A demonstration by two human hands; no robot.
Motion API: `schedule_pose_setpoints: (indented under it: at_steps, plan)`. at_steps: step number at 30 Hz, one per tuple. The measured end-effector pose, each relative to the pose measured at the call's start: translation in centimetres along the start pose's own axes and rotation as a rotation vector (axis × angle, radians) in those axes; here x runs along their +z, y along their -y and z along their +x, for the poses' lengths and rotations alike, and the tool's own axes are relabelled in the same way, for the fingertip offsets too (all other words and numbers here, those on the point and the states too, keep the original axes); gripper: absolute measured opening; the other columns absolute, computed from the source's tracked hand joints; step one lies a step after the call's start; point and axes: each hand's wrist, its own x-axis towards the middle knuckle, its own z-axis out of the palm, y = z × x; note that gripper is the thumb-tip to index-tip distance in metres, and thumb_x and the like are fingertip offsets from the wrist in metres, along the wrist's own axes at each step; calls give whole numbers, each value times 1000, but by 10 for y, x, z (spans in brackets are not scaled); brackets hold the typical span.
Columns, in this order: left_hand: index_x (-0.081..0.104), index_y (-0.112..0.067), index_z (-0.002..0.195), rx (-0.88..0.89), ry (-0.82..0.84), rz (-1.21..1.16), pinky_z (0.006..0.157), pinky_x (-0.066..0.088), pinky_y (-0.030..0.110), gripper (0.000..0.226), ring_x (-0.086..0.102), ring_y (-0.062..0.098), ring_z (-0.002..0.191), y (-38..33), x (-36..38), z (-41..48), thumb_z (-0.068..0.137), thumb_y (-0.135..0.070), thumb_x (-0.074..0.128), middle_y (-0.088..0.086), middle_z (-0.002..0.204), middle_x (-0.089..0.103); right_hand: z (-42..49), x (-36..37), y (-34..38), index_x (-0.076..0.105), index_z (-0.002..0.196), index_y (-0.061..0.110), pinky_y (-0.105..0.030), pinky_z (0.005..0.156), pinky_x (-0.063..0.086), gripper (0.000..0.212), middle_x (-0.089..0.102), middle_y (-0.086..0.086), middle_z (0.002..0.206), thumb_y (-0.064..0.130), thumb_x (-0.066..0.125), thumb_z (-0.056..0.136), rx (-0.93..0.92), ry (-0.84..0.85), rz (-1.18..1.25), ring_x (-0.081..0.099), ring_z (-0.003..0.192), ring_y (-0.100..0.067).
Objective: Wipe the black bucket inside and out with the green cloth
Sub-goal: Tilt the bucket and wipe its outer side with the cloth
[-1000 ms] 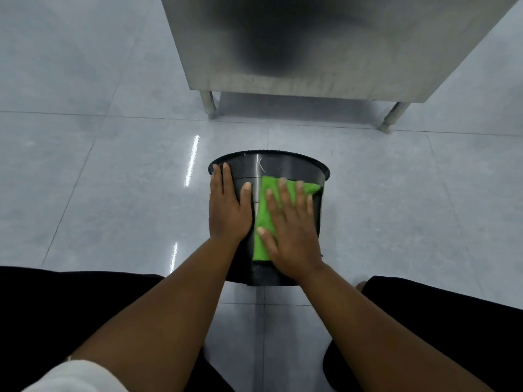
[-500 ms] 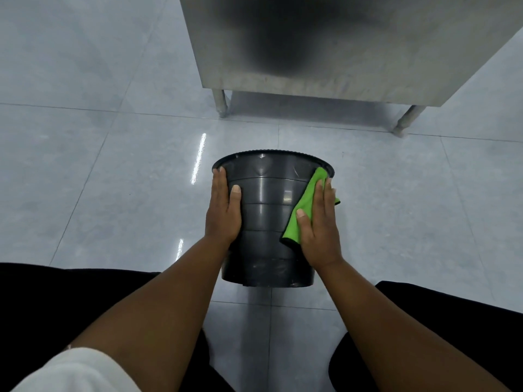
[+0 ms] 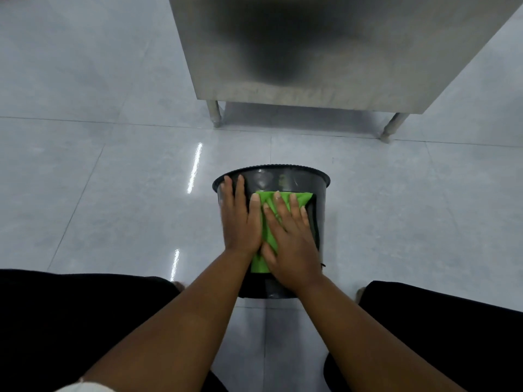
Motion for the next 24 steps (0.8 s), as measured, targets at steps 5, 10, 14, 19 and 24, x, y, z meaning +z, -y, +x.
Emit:
schedule_pose_setpoints:
  at_steps: [5,10,14,19,24]
  plan:
    - [13,-24,155,21,21,100,124,3,43,71,-7,17,152,11,3,7,91,-55,16,1,165,-3,-1,2,-25,22,154,21,-40,125,5,67,6,-1,165,45,43,95,93,-94,143,-4,153,-22]
    - [6,-26,155,21,35,159,124,7,45,66,-9,12,151,18,-2,8,96,-51,21,-2,165,-8,-16,10,-65,5,154,33,-42,125,16,64,7,13,164,50,26,96,585,-68,662,11,151,-7]
    - [6,-23,155,35,32,150,124,7,45,68,-9,14,151,20,-4,9,95,-52,18,1,165,-7,-4,8,-54,6,156,26,-43,125,13,67,5,6,165,49,25,96,557,-95,646,5,152,-11]
    - [7,-22,155,59,33,161,123,9,47,68,-7,17,152,18,1,11,95,-51,18,4,165,-5,6,0,-9,18,155,24,-48,124,3,66,6,-3,165,45,41,96,-6,-34,-41,-6,153,-30]
    - [6,-23,155,57,56,152,123,10,46,70,-9,15,151,21,2,15,94,-54,18,2,165,-7,-6,4,-23,22,154,25,-46,124,3,65,11,0,165,42,44,96,-20,-47,1,-4,153,-26]
